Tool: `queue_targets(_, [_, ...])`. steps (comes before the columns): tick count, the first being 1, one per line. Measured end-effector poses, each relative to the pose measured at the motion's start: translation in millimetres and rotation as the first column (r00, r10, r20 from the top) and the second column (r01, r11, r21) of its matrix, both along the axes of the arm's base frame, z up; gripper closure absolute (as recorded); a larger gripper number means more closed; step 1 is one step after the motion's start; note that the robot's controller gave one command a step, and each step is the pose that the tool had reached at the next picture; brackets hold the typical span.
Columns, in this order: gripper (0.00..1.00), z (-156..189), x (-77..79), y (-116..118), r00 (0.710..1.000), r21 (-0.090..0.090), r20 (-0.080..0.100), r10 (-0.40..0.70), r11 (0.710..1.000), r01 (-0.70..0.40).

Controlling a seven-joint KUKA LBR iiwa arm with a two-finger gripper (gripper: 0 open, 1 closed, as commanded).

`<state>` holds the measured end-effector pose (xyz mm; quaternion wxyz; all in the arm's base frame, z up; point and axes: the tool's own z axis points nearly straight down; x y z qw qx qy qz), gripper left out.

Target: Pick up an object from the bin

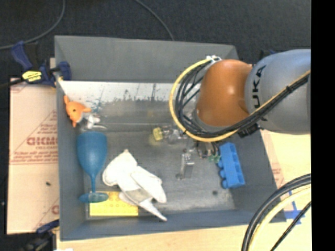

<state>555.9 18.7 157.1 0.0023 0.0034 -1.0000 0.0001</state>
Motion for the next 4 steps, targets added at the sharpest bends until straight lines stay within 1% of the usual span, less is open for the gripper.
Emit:
queue_targets(1, [0.00, 4.1, 1.1, 0.1, 1.000, 0.000, 0.006, 0.000, 1.000, 0.000])
queue_targets(2, [0.00, -62.6, 35.7, 53.3, 0.995, 0.003, 0.011, -0.096, 0.995, 0.096])
queue_targets(3, [0.00, -59.7, 80.4, 84.7, 0.999, 0.000, 0.014, -0.029, 1.000, 0.029])
queue_targets(4, [0.00, -82.8, 87.1, 0.5, 0.994, 0.000, 0.015, 0.108, 0.994, -0.108])
